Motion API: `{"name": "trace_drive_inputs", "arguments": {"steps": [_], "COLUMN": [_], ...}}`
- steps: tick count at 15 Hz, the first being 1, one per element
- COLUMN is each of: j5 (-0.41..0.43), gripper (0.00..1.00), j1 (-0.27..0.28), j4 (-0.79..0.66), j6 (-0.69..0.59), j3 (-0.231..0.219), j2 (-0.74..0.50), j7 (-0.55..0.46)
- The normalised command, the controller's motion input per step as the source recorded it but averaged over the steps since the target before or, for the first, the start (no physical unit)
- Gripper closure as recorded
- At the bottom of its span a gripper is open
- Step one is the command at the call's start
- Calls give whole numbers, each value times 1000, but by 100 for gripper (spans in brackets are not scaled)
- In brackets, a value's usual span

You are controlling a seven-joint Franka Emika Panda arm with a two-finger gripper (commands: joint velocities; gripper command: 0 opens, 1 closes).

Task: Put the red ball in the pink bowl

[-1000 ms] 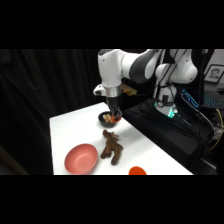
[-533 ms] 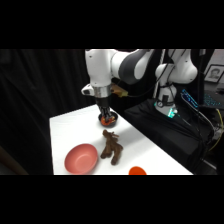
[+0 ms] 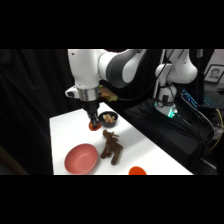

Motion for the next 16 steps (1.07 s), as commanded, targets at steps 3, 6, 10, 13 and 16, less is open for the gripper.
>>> {"name": "trace_drive_inputs", "arguments": {"steps": [3,6,10,13,16], "j5": [79,96,133,129,108], "gripper": [97,97,96,97,97], "j1": [17,13,3,4,8], "j4": [635,640,563,473,374], "j6": [-230,-236,-167,-118,-98], "j3": [8,5,22,22,10], "j2": [377,398,384,344,284], "j7": [-66,-77,-110,-120,-120]}}
